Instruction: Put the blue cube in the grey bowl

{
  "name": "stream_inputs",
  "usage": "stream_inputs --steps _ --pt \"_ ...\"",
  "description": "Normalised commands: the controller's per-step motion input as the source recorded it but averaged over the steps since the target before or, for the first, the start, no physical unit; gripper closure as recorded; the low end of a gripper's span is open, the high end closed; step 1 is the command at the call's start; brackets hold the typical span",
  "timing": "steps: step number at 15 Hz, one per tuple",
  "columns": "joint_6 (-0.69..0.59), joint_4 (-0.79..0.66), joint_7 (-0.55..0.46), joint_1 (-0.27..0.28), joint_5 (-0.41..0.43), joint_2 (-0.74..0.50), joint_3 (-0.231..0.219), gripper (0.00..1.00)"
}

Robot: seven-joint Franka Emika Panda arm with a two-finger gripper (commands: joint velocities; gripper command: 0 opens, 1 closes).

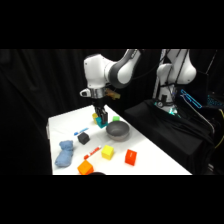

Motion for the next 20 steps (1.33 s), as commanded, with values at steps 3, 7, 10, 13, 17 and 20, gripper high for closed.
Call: stream_inputs --steps 3,7,10,13,17,20 --pt "0.01 -0.42 -0.01 0.114 0.129 -0.40 -0.102 0.74" --pt "0.06 -0.37 -0.02 0.096 0.121 -0.35 -0.113 0.74" --pt "0.15 -0.32 -0.06 0.084 0.141 -0.26 -0.112 0.74" --pt "0.33 -0.24 -0.10 0.075 0.174 -0.08 -0.095 0.74" --pt "0.43 -0.14 -0.17 0.051 0.220 0.13 -0.067 0.74" --pt "0.40 -0.04 -0.22 0.017 0.227 0.23 -0.007 0.74"
